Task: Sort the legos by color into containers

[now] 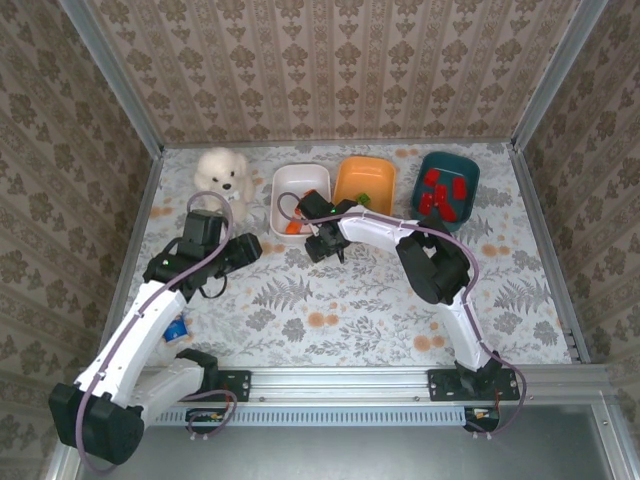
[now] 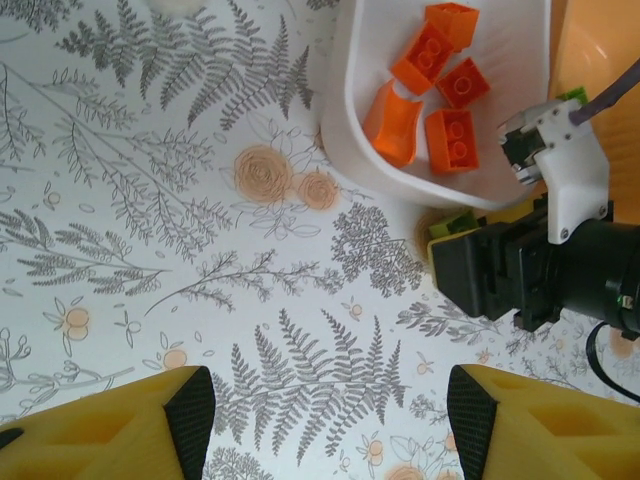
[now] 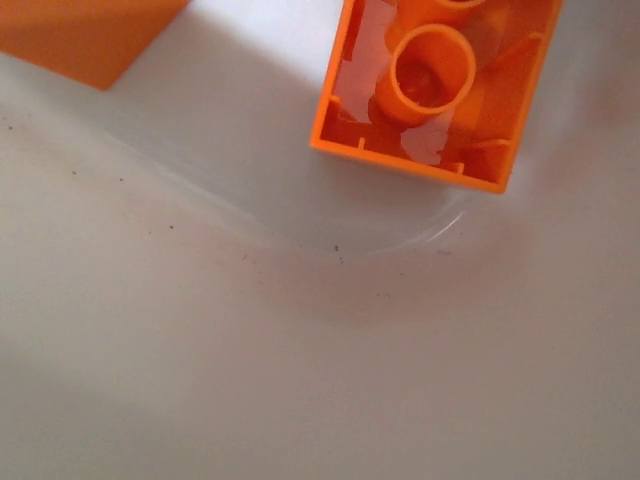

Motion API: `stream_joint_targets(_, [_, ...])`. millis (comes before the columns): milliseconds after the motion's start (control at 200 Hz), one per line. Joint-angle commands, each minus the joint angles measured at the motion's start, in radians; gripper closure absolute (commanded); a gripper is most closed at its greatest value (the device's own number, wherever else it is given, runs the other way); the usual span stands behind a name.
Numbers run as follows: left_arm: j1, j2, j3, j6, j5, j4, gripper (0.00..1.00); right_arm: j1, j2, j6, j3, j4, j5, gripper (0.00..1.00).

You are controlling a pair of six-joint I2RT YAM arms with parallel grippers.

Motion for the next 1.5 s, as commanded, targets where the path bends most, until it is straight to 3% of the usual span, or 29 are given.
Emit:
stream_joint_targets(0, [-0.007, -0.001, -0.013, -0.024, -0.015, -0.026, 0.34, 0.005, 0.039, 0.0, 0.033, -0.001, -0.005, 0.53])
stream_joint_targets(235, [-0.044, 0.055, -0.017, 0.002, 0.015, 0.006, 0.34, 0.006, -0.046, 0.017, -0.031, 0.004, -0.022, 0.68])
stream_joint_targets(480, [-0.197, 0.095, -0.042, -0.002, 0.012, 0.055, 0.33, -0.002, -0.353, 0.085, -0.272, 0.001, -0.018, 0.69])
stream_joint_targets(660, [-0.259, 0.112, -0.066, -0.047, -0.002, 0.11, 0.33, -0.104, -0.483, 0.151, -0.263, -0.037, -0.042, 0.69])
stream_joint_targets(860, [-0.261, 0.167, -0.012, -0.016, 0.002, 0.121, 0.33, -0.263, -0.27, 0.229, 0.015, -0.052, -0.108, 0.69])
stream_joint_targets(1130, [-0.263, 0.161, 0.029, 0.009, -0.003, 0.094, 0.33, -0.365, 0.179, 0.263, 0.577, -0.237, -0.142, 0.69])
stream_joint_targets(1310, [-0.264, 0.11, 0.014, -0.002, -0.024, 0.061, 0.33, -0.403, 0.329, 0.261, 0.71, -0.28, -0.173, 0.62])
stream_joint_targets(1495, [-0.264, 0.075, 0.006, -0.012, -0.038, 0.033, 0.33, -0.42, 0.339, 0.254, 0.727, -0.282, -0.199, 0.52])
